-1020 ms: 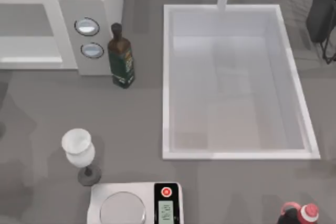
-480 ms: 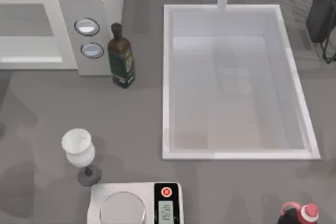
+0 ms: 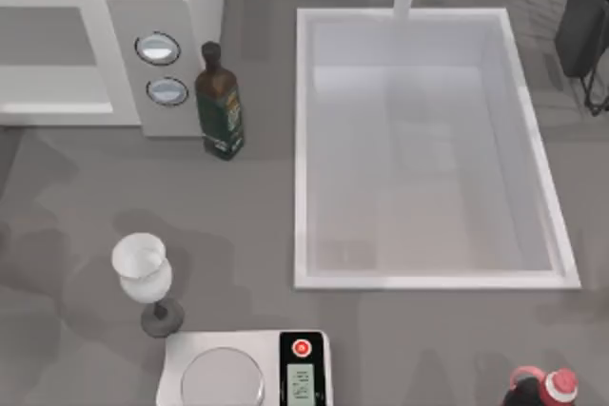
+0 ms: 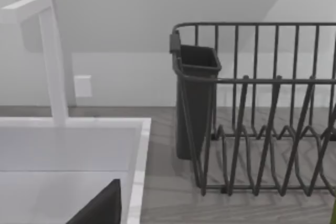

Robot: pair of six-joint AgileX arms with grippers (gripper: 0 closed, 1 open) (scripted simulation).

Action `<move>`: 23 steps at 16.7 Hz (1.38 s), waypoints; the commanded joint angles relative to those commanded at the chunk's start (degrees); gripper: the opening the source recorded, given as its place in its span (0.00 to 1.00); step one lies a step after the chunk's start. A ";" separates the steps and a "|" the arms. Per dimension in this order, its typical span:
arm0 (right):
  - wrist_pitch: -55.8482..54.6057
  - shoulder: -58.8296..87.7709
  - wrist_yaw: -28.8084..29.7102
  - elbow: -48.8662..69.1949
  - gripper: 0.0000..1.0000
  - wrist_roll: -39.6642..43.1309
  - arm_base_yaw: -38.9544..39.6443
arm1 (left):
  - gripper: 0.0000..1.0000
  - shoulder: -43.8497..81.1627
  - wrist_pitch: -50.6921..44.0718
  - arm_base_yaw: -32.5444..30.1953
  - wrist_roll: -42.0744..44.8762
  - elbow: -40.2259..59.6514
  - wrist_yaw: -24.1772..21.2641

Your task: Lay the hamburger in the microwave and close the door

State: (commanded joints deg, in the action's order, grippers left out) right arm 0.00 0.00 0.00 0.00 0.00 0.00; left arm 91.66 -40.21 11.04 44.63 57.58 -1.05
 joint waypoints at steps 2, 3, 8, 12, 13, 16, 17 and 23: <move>0.00 0.00 0.00 0.00 1.00 0.00 0.00 | 0.00 1.42 10.05 -0.78 -3.79 -0.39 -0.30; 0.00 0.00 0.00 0.00 1.00 0.00 0.00 | 0.00 2.54 14.92 -0.94 -5.58 -0.59 -0.46; 0.00 0.00 0.00 0.00 1.00 0.00 0.00 | 0.00 9.92 33.26 -1.15 -14.21 -1.45 -1.83; 0.00 0.00 0.00 0.00 1.00 0.00 0.00 | 0.00 15.83 48.99 -1.06 -20.56 -0.93 -3.60; 0.00 0.00 0.00 0.00 1.00 0.00 0.00 | 0.00 17.72 54.01 -1.01 -22.23 -0.83 -4.05; 0.00 0.00 0.00 0.00 1.00 0.00 0.00 | 0.00 23.81 69.00 -0.86 -29.30 -0.11 -5.36; 0.00 0.00 0.00 0.00 1.00 0.00 0.00 | 0.00 25.65 73.15 -0.95 -31.81 0.07 -5.81; 0.00 0.00 0.00 0.00 1.00 0.00 0.00 | 0.00 31.74 86.83 -3.05 -40.46 -1.20 -8.48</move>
State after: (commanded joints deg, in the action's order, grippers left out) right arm 0.00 0.00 0.00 0.00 0.00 0.00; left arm 123.40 46.62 8.00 4.17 56.39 -9.53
